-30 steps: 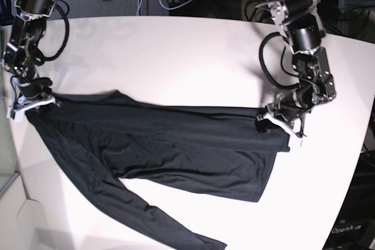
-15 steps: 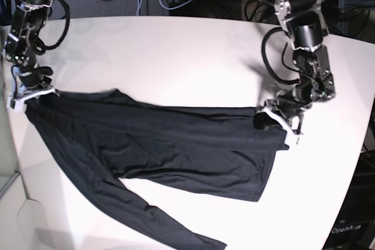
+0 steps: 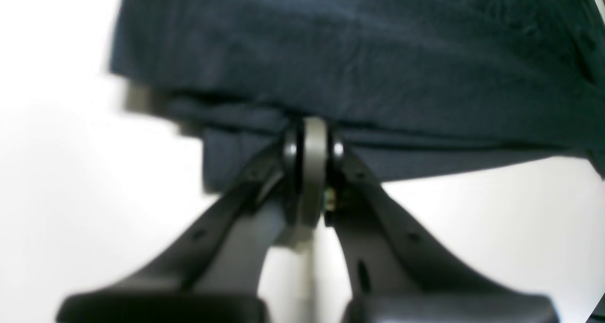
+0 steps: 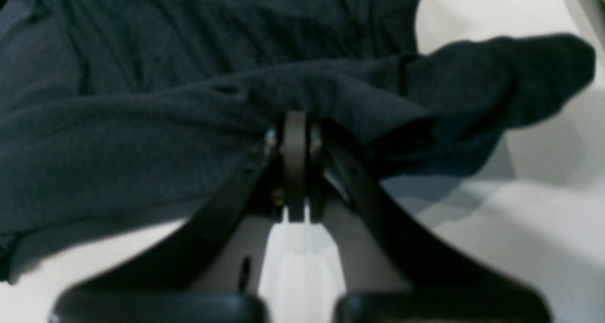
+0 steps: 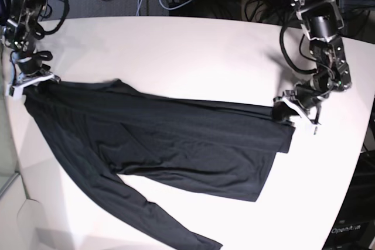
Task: Fold the T-shirt properly
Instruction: 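Lower the held shirt edge with both grippers onto the shirt body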
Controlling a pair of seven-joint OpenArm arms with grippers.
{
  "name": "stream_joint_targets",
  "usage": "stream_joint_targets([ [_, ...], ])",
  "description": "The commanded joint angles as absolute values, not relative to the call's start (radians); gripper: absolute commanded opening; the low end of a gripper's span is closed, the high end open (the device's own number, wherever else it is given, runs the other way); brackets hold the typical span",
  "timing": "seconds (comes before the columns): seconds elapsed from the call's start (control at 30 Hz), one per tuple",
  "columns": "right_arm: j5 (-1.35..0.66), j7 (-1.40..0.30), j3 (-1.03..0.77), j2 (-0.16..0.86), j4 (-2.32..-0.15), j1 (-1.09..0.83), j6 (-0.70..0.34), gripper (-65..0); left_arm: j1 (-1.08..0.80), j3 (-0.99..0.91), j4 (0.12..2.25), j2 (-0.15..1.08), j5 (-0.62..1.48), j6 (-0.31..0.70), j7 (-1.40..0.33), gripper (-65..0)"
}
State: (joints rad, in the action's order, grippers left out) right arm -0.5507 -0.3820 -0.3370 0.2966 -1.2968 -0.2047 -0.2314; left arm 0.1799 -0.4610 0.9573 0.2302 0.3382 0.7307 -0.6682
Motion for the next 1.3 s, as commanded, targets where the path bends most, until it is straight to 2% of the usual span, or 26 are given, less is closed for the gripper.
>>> stream_joint_targets([
  [0.0,-0.527,-0.409,-0.338,0.306,-1.310,-0.226,-0.219,-64.9,0.173,-0.460,0.955,0.246,0.260,0.698,-0.733,-63.5],
  [0.3,-0.527,-0.395,-0.338,0.305,-1.328,-0.268,-0.222,-64.9,0.107,-0.467,0.981,0.257,0.269,0.698,-0.733,-63.5],
  [0.53,-0.527,-0.395,-0.340,0.303,-1.328,-0.266,-0.249,-64.9,0.030,-0.467,1.273,0.216,0.272,0.698,-0.736,-63.5],
  [0.8,-0.527,-0.395,-0.340,0.303,-1.328,-0.260,-0.249,-64.9,0.067,-0.467,1.489,0.162,0.271,0.698,-0.843,-63.5],
  [0.93,-0.527,-0.395,-0.340,0.303,-1.328,-0.259,-0.249,-64.9,0.127,-0.463,1.477,0.148,0.262,0.698,-0.843,-63.5],
  [1.13,-0.527,-0.400,-0.338,0.303,-1.328,-0.259,-0.249,-64.9,0.237,-0.461,1.314,0.104,0.260,0.698,-0.832,-63.5],
  [1.27,-0.527,-0.403,-0.338,0.303,-1.328,-0.259,-0.249,-64.9,0.297,-0.461,1.201,0.102,0.252,0.698,-0.765,-63.5],
])
